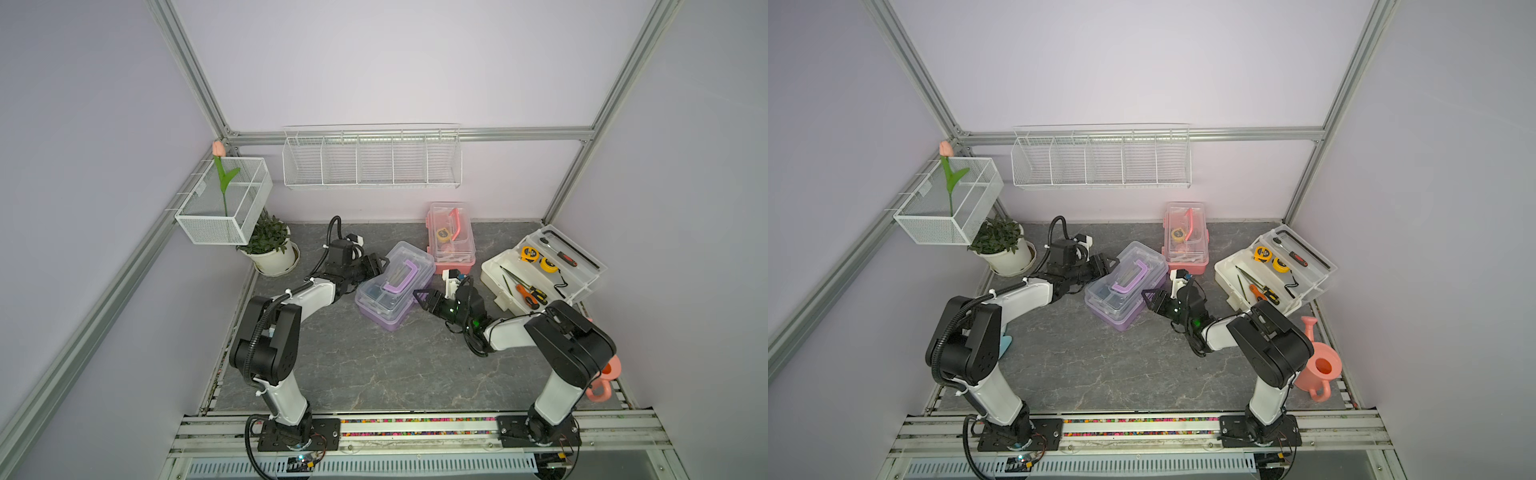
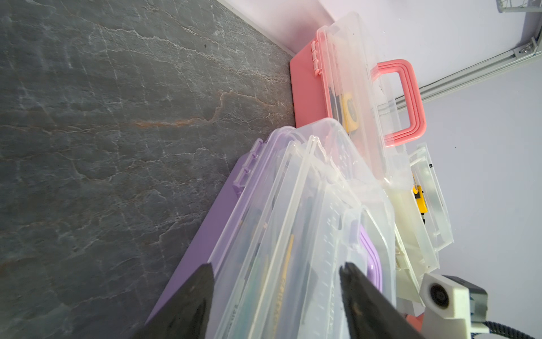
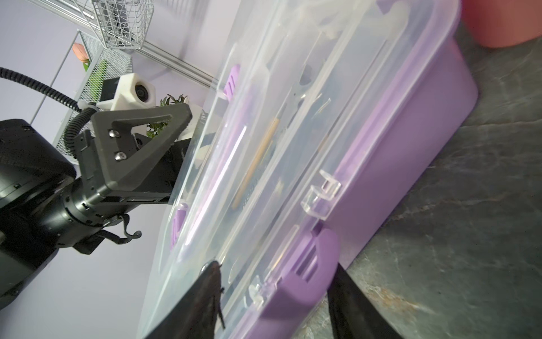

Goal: Close toolboxes
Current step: Fasten the toolbox latch on the toolbox.

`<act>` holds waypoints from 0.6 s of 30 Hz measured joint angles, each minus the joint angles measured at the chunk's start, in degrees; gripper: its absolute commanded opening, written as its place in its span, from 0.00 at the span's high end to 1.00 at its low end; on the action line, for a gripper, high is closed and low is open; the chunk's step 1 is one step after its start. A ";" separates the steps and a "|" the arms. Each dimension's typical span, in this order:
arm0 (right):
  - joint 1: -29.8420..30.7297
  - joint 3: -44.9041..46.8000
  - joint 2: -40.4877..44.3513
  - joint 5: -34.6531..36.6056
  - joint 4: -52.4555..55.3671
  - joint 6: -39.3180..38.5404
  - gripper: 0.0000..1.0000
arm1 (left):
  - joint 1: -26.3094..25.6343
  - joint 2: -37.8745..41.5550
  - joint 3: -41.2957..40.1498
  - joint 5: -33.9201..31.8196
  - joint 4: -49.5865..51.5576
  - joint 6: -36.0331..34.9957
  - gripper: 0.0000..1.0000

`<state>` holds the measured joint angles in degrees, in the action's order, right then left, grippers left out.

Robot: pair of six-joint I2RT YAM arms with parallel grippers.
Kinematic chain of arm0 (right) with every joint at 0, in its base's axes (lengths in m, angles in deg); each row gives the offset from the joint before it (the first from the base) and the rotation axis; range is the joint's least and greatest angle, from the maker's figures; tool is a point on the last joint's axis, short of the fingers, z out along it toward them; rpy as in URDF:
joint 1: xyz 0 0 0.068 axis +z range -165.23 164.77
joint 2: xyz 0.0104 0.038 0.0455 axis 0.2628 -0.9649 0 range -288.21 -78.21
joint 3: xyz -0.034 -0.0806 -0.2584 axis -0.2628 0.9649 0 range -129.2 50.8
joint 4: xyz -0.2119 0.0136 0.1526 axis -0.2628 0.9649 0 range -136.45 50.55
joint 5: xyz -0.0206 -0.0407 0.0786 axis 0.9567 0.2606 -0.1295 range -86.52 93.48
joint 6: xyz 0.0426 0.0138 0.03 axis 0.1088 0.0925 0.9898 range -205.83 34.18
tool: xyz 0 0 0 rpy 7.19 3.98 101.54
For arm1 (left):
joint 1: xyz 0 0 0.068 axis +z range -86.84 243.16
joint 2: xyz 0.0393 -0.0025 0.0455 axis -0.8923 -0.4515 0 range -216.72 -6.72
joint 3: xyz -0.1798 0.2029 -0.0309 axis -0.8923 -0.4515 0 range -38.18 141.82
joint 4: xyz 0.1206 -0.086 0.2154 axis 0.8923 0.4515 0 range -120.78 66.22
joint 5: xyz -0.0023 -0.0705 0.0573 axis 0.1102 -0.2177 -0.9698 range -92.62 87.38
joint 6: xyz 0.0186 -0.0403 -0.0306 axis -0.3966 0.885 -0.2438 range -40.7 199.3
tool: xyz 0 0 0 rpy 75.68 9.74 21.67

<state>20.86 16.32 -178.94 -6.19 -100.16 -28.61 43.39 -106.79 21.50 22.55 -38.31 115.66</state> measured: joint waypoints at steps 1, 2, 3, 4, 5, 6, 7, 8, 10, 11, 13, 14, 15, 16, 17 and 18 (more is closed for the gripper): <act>0.02 0.26 0.26 0.31 -0.13 -0.02 0.42 | 0.00 -0.02 0.02 0.00 0.02 0.00 0.30; 0.02 0.68 0.63 0.68 -0.31 0.02 0.44 | 0.00 -0.02 0.04 0.00 0.07 0.00 0.30; 0.07 1.44 1.11 1.14 -1.03 0.09 0.45 | 0.00 -0.07 0.11 0.00 0.11 0.00 0.30; 0.07 2.19 1.36 1.60 -1.99 0.24 0.45 | 0.00 -0.11 0.17 0.02 0.13 0.00 0.30; 0.07 2.80 1.40 2.01 -3.10 0.50 0.46 | 0.00 -0.13 0.22 0.02 0.15 0.00 0.30; 0.07 3.17 1.40 2.34 -3.89 0.79 0.46 | 0.00 -0.13 0.22 0.02 0.15 0.00 0.30; 0.07 3.28 1.38 2.36 -4.50 1.09 0.46 | 0.00 -0.13 0.22 0.02 0.17 0.00 0.30; 0.07 3.23 1.31 2.40 -5.18 1.22 0.46 | 0.00 -0.13 0.22 0.02 0.17 0.00 0.30; 0.07 2.69 1.01 2.32 -6.95 1.51 0.46 | 0.00 -0.13 0.24 0.00 0.22 -0.02 0.30; 0.07 2.23 0.63 2.21 -7.87 1.62 0.46 | 0.00 -0.13 0.26 0.00 0.33 -0.04 0.30; 0.07 1.36 -0.31 2.05 -9.22 2.08 0.46 | 0.02 -0.13 0.35 -0.07 0.59 -0.22 0.30; 0.04 1.16 -0.70 1.99 -9.64 2.25 0.46 | 0.11 -0.13 0.37 -0.07 0.74 -0.26 0.30; 0.04 1.03 -1.07 2.03 -10.03 2.43 0.46 | 0.17 -0.13 0.46 -0.07 0.90 -0.42 0.30; 0.04 0.96 -1.33 2.08 -10.38 2.56 0.47 | 0.17 -0.13 0.52 -0.09 1.07 -0.48 0.30; 0.04 0.96 -1.51 2.16 -10.62 2.62 0.47 | 0.17 -0.13 0.55 -0.09 1.16 -0.63 0.30; 0.04 0.96 -1.60 2.16 -10.80 2.69 0.48 | 0.17 -0.13 0.59 -0.11 1.31 -0.68 0.30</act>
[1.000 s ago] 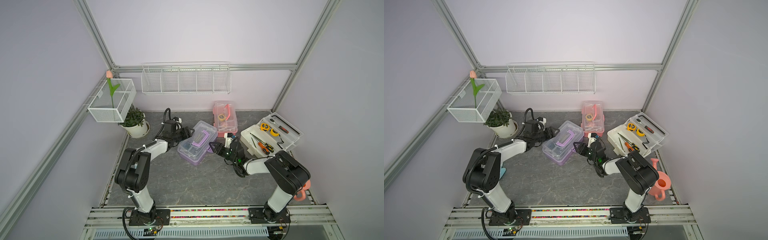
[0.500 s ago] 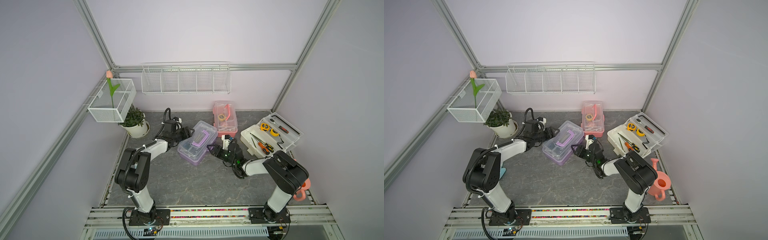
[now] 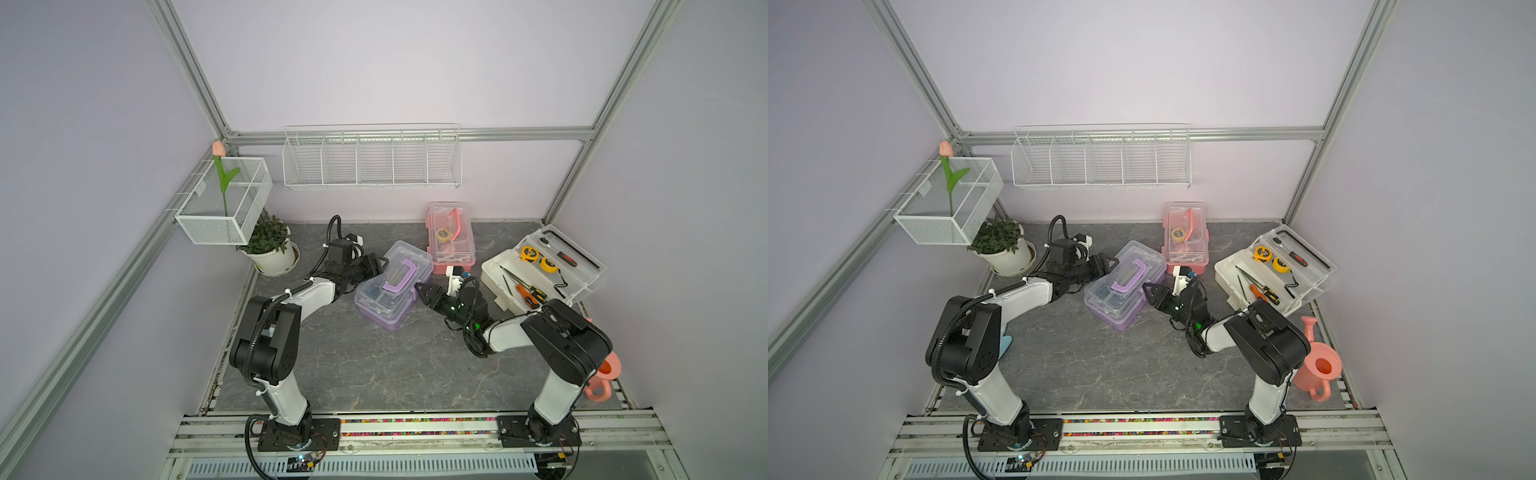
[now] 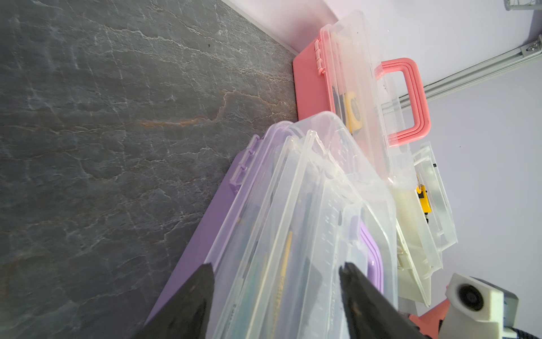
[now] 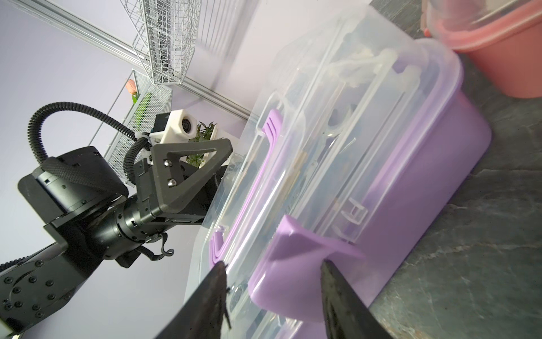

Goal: Close toolboxes
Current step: Fasten the toolbox latch on the toolbox.

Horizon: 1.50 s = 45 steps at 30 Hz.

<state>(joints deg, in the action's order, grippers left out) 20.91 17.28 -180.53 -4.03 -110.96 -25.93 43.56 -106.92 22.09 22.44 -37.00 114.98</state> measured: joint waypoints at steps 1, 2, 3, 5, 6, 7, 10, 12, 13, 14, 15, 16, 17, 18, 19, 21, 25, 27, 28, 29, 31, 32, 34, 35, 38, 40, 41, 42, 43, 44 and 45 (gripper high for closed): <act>0.00 0.00 -0.02 0.04 -0.04 0.13 0.51 | 0.00 -0.02 0.11 -0.02 0.17 -0.09 0.30; 0.00 0.00 -0.07 0.20 -0.04 0.35 0.53 | 0.00 -0.04 0.22 -0.04 0.35 -0.17 0.30; 0.00 0.04 -0.24 0.31 -0.15 0.66 0.55 | 0.00 -0.09 0.31 -0.02 0.52 -0.20 0.30; -0.02 0.11 -0.87 0.63 -0.92 1.31 0.58 | 0.02 -0.11 0.37 -0.04 0.68 -0.26 0.30; -0.02 0.11 -1.25 0.66 -1.14 1.62 0.59 | 0.04 -0.13 0.44 -0.04 0.76 -0.33 0.30; -0.02 0.11 -1.66 0.68 -1.40 1.84 0.59 | 0.04 -0.20 0.59 -0.04 0.90 -0.39 0.30; 0.00 0.13 -2.54 0.66 -1.79 2.47 0.59 | 0.04 -0.31 0.70 -0.04 0.98 -0.39 0.30; 0.00 0.13 -2.60 0.68 -1.88 2.69 0.59 | 0.09 -0.31 0.70 -0.02 0.98 -0.42 0.30; 0.00 0.13 -2.60 0.68 -1.84 2.75 0.58 | 0.09 -0.31 0.70 -0.02 0.98 -0.42 0.30; 0.00 0.13 -2.60 0.68 -1.79 2.78 0.57 | 0.09 -0.31 0.70 -0.02 0.98 -0.44 0.30; 0.00 0.13 -2.60 0.68 -1.75 2.84 0.54 | 0.09 -0.31 0.70 0.02 0.98 -0.44 0.30; 0.00 0.13 -2.60 0.66 -1.62 2.93 0.51 | 0.09 -0.33 0.70 0.09 0.98 -0.44 0.30; 0.02 0.13 -2.60 0.66 -1.40 3.02 0.49 | 0.09 -0.37 0.72 0.11 0.98 -0.48 0.30; 0.04 0.13 -2.62 0.63 -1.29 3.10 0.47 | 0.09 -0.48 0.85 0.24 1.01 -0.59 0.30; 0.09 0.11 -2.69 0.61 -1.20 3.17 0.46 | 0.09 -0.68 1.05 0.39 1.01 -0.61 0.30; 0.13 0.04 -2.75 0.44 -0.98 3.17 0.44 | 0.09 -1.11 1.53 0.76 1.01 -0.68 0.30; 0.13 -0.33 -2.80 0.20 -0.15 3.15 0.44 | 0.09 -1.60 2.10 1.38 1.20 -1.07 0.30; 0.13 -0.35 -2.80 0.20 -0.04 3.15 0.43 | 0.09 -1.60 2.21 1.49 1.40 -1.51 0.30; 0.11 -0.35 -2.80 0.22 -0.02 3.15 0.43 | 0.09 -1.60 2.21 1.53 1.42 -1.55 0.30; 0.11 -0.35 -2.80 0.22 -0.02 3.17 0.42 | 0.09 -1.60 2.21 1.60 1.44 -1.70 0.30; 0.07 -0.35 -2.93 0.22 -0.04 3.26 0.38 | 0.09 -1.60 2.21 1.64 1.44 -1.90 0.30; 0.02 -0.35 -3.17 0.20 -0.11 3.34 0.38 | 0.09 -1.60 2.21 1.68 1.44 -1.90 0.30; 0.00 -0.42 -3.85 0.15 -0.96 3.58 0.37 | 0.09 -1.60 2.23 1.79 1.46 -1.92 0.30; 0.00 -0.52 -3.96 0.17 -1.05 3.58 0.36 | 0.09 -1.60 2.23 1.79 1.46 -1.95 0.30; -0.04 -1.01 -4.50 -0.04 -1.20 3.58 0.35 | 0.09 -1.60 2.29 1.79 1.62 -1.95 0.30; -0.07 -1.29 -4.63 -0.28 -1.18 3.56 0.35 | 0.11 -1.60 2.32 1.79 1.66 -1.99 0.30; -0.11 -1.31 -4.68 -0.39 -1.18 3.56 0.35 | 0.11 -1.60 2.32 1.77 1.68 -2.05 0.30; -0.17 -1.38 -4.74 -0.57 -1.20 3.56 0.35 | 0.11 -1.60 2.32 1.79 1.68 -2.12 0.30; -0.28 -1.46 -4.92 -0.87 -1.38 3.56 0.35 | 0.11 -1.60 2.32 1.77 1.68 -2.14 0.30; -0.42 -1.51 -5.16 -1.09 -1.66 3.56 0.35 | 0.11 -1.60 2.32 1.77 1.70 -2.16 0.30; -0.55 -1.53 -5.55 -1.31 -2.27 3.58 0.35 | 0.13 -1.60 2.32 1.77 1.70 -2.21 0.30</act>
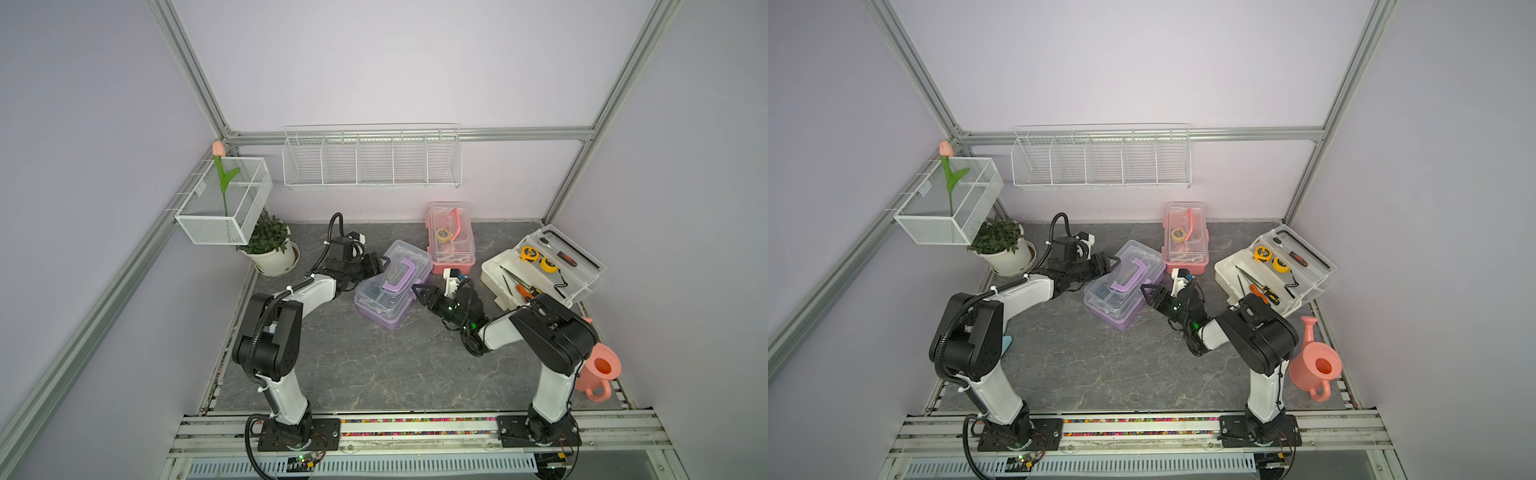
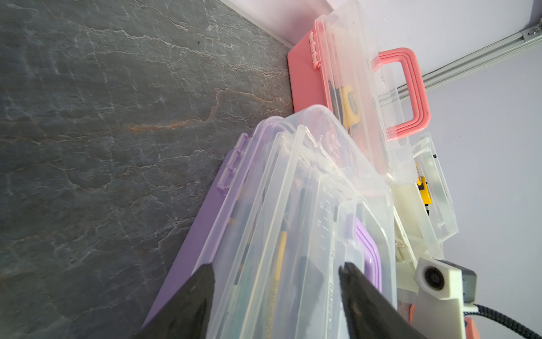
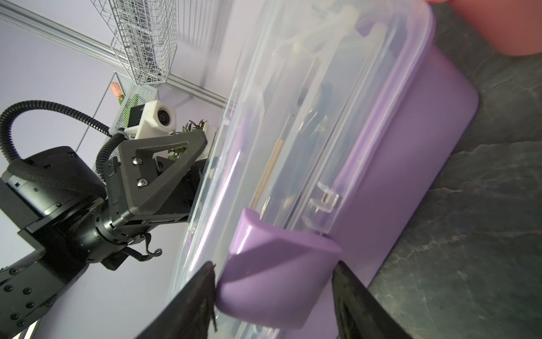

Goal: Close toolboxes
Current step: Fasten the toolbox latch on the toolbox.

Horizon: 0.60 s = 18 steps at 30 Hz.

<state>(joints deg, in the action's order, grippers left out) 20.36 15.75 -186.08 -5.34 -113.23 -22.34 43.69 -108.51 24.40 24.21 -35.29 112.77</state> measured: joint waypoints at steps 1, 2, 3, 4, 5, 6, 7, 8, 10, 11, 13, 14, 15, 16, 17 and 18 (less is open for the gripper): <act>-0.11 -0.04 -0.33 -0.17 -0.48 0.02 0.35 | 0.02 0.00 0.00 0.00 0.02 -0.07 0.30; -0.17 -0.20 -0.68 -0.22 -0.87 0.07 0.35 | 0.02 0.00 0.00 0.00 0.04 -0.13 0.30; -0.26 -0.55 -1.16 -0.24 -1.31 0.17 0.35 | 0.07 0.00 0.00 -0.04 0.04 -0.15 0.30; -0.31 -0.90 -1.55 -0.26 -1.60 0.22 0.36 | 0.13 0.00 0.00 -0.13 0.07 -0.15 0.30; -0.33 -1.18 -1.86 -0.22 -1.77 0.24 0.36 | 0.20 0.00 0.00 -0.26 0.07 -0.15 0.30; -0.37 -1.42 -2.03 -0.24 -1.77 0.33 0.37 | 0.24 0.00 0.00 -0.39 0.07 -0.13 0.30; -0.37 -1.53 -2.05 -0.24 -1.73 0.42 0.39 | 0.28 0.00 0.02 -0.44 0.07 -0.13 0.30; -0.37 -1.53 -2.05 -0.24 -1.68 0.48 0.40 | 0.28 0.00 0.02 -0.44 0.07 -0.13 0.30; -0.37 -1.51 -2.05 -0.26 -1.64 0.74 0.41 | 0.28 0.00 0.02 -0.44 0.07 -0.13 0.30; -0.37 -1.49 -2.05 -0.26 -1.64 0.92 0.41 | 0.28 0.00 0.02 -0.44 0.07 -0.13 0.30; -0.37 -1.14 -2.05 -0.20 -1.90 1.27 0.41 | 0.28 0.00 0.02 -0.44 0.07 -0.13 0.30; -0.37 -0.87 -2.05 -0.15 -2.19 1.31 0.41 | 0.28 0.00 0.07 -0.42 0.09 -0.13 0.30; -0.37 -0.46 -2.05 -0.02 -2.54 1.49 0.41 | 0.28 0.00 0.11 -0.42 0.13 -0.13 0.30; -0.37 -0.02 -2.05 0.04 -2.84 1.66 0.41 | 0.28 0.00 0.13 -0.39 0.17 -0.13 0.30; -0.37 0.33 -2.08 0.17 -3.13 1.86 0.42 | 0.28 0.00 0.15 -0.42 0.24 -0.13 0.30; -0.37 0.70 -2.23 0.22 -3.58 2.19 0.42 | 0.28 0.00 0.20 -0.39 0.35 -0.13 0.30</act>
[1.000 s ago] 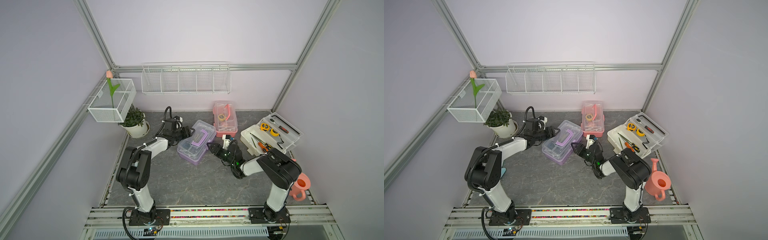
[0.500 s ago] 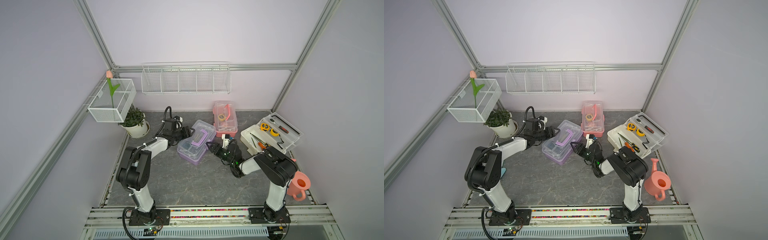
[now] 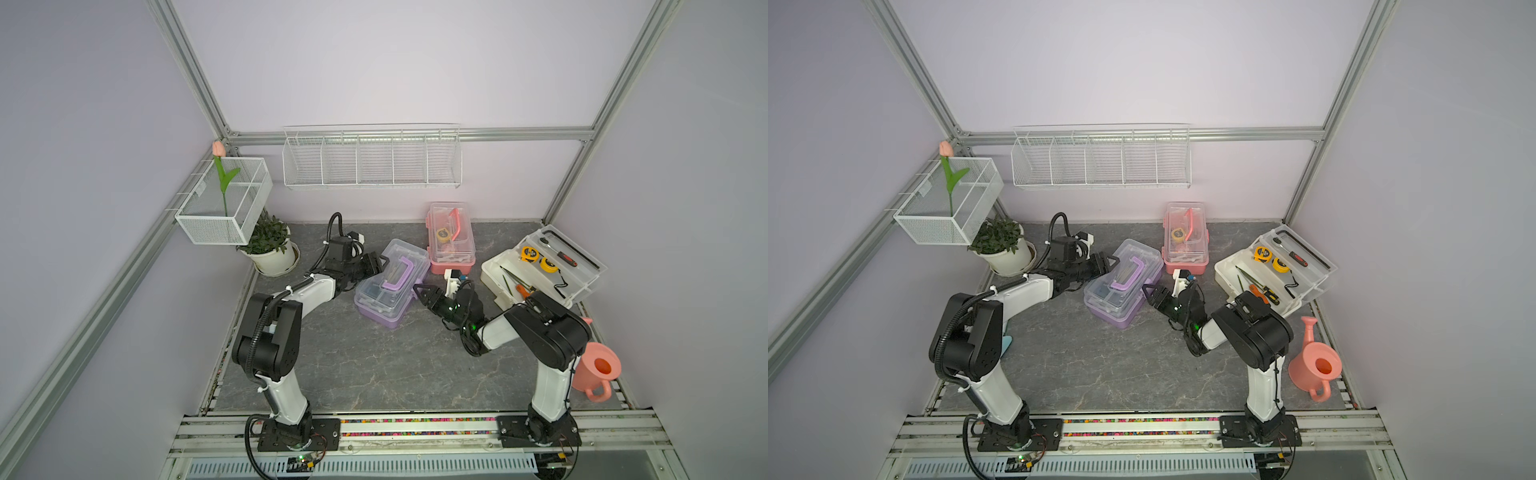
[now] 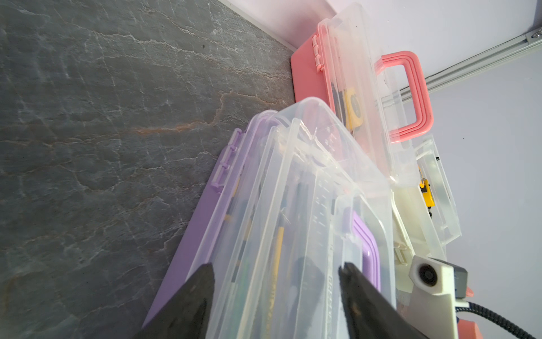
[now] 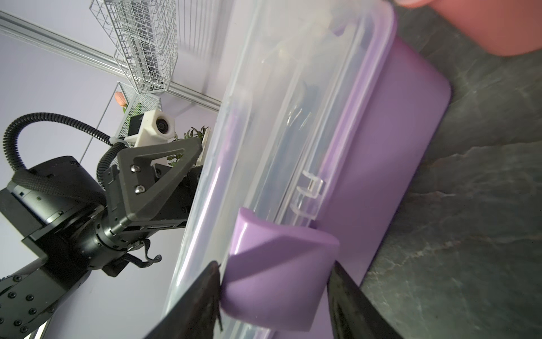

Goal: Close toolboxes
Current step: Fasten the toolbox latch on the toolbox.

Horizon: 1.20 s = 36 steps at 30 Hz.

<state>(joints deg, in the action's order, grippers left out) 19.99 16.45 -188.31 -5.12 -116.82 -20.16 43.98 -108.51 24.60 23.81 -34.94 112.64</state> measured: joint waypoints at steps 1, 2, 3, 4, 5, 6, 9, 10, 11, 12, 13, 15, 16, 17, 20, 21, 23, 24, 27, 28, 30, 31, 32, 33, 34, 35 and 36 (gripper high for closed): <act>0.00 0.22 -0.24 0.04 -0.46 0.22 0.42 | 0.00 0.00 0.00 -0.02 0.02 0.00 0.30; 0.00 0.33 -0.55 0.09 -0.94 0.46 0.42 | 0.00 0.00 0.00 -0.02 0.04 -0.02 0.30; 0.00 0.39 -0.85 0.20 -1.25 0.61 0.42 | 0.00 0.00 0.00 0.00 0.07 -0.02 0.30; 0.00 0.42 -1.22 0.20 -1.57 0.79 0.42 | 0.00 0.00 0.00 0.00 0.09 -0.02 0.30; 0.00 0.42 -1.53 0.17 -1.75 0.81 0.42 | 0.00 0.00 0.02 -0.02 0.09 -0.02 0.30; 0.00 0.42 -1.81 0.13 -1.75 0.85 0.42 | 0.00 0.00 0.02 -0.02 0.11 -0.02 0.30; 0.00 0.42 -2.69 0.13 -1.75 1.22 0.43 | 0.00 0.00 0.02 -0.02 0.15 -0.02 0.30; 0.00 0.42 -2.93 0.15 -1.97 1.40 0.43 | 0.00 0.00 0.04 -0.02 0.15 -0.02 0.30; 0.00 0.42 -3.06 0.17 -2.16 1.49 0.43 | 0.00 0.00 0.04 -0.02 0.17 -0.02 0.30; 0.00 0.42 -3.19 0.17 -2.45 1.64 0.43 | 0.00 0.00 0.07 -0.02 0.20 -0.02 0.30; 0.00 0.39 -3.32 0.17 -2.69 1.70 0.43 | 0.00 0.00 0.09 -0.02 0.22 -0.02 0.30; 0.00 0.35 -3.43 0.17 -2.82 1.88 0.43 | 0.00 -0.04 0.11 0.00 0.24 -0.02 0.30; 0.00 0.26 -3.43 0.15 -2.78 1.88 0.43 | 0.00 -0.09 0.13 0.00 0.22 -0.02 0.30; 0.00 0.15 -3.45 0.13 -2.64 1.90 0.43 | 0.00 -0.11 0.17 0.02 0.24 -0.02 0.30; 0.00 -0.35 -3.45 0.00 -1.79 2.08 0.44 | 0.00 -0.15 0.33 0.02 0.48 -0.02 0.30; 0.00 -0.46 -3.41 0.00 -1.44 2.10 0.44 | 0.00 -0.15 0.33 0.02 0.50 -0.02 0.30; 0.00 -0.59 -2.80 0.02 -0.09 2.08 0.44 | 0.00 -0.17 0.35 0.02 0.57 -0.04 0.30; 0.00 -0.59 -2.14 0.07 1.11 2.01 0.44 | 0.00 -0.22 0.42 0.02 0.61 -0.11 0.30; 0.00 -0.85 1.20 0.50 7.34 0.81 0.43 | 0.00 -0.74 1.36 0.24 1.49 -0.70 0.30; 0.00 -0.94 2.60 0.87 10.16 0.11 0.43 | 0.00 -1.05 1.86 0.42 1.90 -0.94 0.30; 0.00 -1.18 5.14 1.38 15.47 -1.33 0.43 | 0.00 -1.60 2.64 0.63 2.56 -1.25 0.30; 0.00 -1.49 6.23 1.57 18.23 -2.10 0.43 | 0.00 -1.77 2.97 0.74 2.80 -1.38 0.30; 0.00 -1.79 6.88 1.73 20.00 -2.64 0.43 | 0.00 -1.84 3.02 0.85 2.82 -1.55 0.30; 0.00 -2.19 7.41 1.75 21.66 -3.17 0.44 | 0.02 -1.86 3.02 0.87 2.82 -1.62 0.30; 0.00 -2.67 7.58 1.75 22.97 -3.61 0.45 | 0.02 -1.86 3.02 0.90 2.82 -1.75 0.30; 0.00 -3.10 7.56 1.73 23.76 -3.91 0.46 | 0.02 -1.86 3.02 0.92 2.82 -1.79 0.30; 0.00 -3.45 7.56 1.68 24.48 -4.11 0.47 | 0.02 -1.86 3.02 0.96 2.80 -1.95 0.30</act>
<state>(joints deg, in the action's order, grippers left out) 19.99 13.00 -180.75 -3.44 -92.34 -24.26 44.00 -110.37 27.62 24.78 -32.14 110.70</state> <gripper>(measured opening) 0.546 0.697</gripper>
